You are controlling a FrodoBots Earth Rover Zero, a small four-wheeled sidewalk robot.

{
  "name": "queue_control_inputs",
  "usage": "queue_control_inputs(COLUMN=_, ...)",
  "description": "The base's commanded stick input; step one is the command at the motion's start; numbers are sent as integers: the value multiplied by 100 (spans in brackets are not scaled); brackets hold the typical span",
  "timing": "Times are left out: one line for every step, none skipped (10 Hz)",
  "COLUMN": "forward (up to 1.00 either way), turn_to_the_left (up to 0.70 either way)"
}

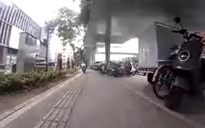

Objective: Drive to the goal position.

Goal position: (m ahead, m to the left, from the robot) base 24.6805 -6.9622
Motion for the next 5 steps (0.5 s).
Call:
queue_control_inputs(forward=70, turn_to_the_left=14)
queue_control_inputs(forward=70, turn_to_the_left=8)
queue_control_inputs(forward=70, turn_to_the_left=0)
queue_control_inputs(forward=70, turn_to_the_left=0)
queue_control_inputs(forward=70, turn_to_the_left=0)
